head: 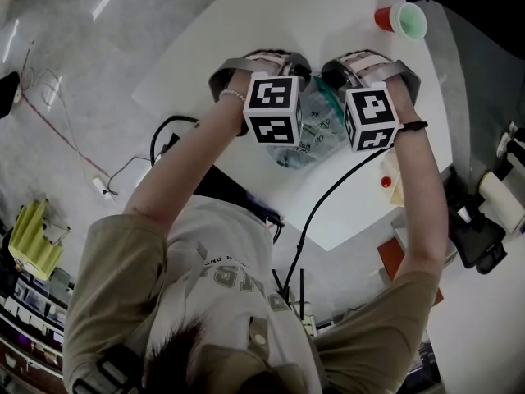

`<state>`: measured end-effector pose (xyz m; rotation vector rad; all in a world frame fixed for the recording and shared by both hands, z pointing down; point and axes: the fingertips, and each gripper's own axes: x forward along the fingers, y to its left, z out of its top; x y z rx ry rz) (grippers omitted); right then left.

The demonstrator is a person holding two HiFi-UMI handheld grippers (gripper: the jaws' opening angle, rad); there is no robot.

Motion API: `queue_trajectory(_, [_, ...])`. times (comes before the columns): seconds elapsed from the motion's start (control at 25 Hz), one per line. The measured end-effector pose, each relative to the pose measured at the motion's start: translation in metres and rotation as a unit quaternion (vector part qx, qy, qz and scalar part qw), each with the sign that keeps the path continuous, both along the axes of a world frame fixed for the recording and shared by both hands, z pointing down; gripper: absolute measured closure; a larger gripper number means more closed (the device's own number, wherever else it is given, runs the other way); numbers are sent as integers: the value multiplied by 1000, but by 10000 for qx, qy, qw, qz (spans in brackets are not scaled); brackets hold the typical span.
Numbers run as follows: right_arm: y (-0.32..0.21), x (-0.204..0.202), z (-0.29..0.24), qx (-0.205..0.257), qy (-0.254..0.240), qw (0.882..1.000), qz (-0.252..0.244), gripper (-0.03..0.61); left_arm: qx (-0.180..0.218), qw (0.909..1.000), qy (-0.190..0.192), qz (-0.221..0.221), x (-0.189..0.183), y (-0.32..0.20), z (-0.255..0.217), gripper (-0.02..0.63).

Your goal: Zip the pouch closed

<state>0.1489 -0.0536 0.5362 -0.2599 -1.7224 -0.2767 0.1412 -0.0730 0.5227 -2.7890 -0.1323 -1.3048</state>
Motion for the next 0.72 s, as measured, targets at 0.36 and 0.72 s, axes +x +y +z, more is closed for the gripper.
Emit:
queue_trajectory(0.36, [4, 4, 3, 163, -65, 9998, 104, 572, -39, 10000, -2, 47, 1, 0, 2, 589])
queue_trajectory(0.72, [13, 9, -1, 152, -57, 9996, 236, 572, 6, 10000, -11, 54, 1, -2, -1, 589])
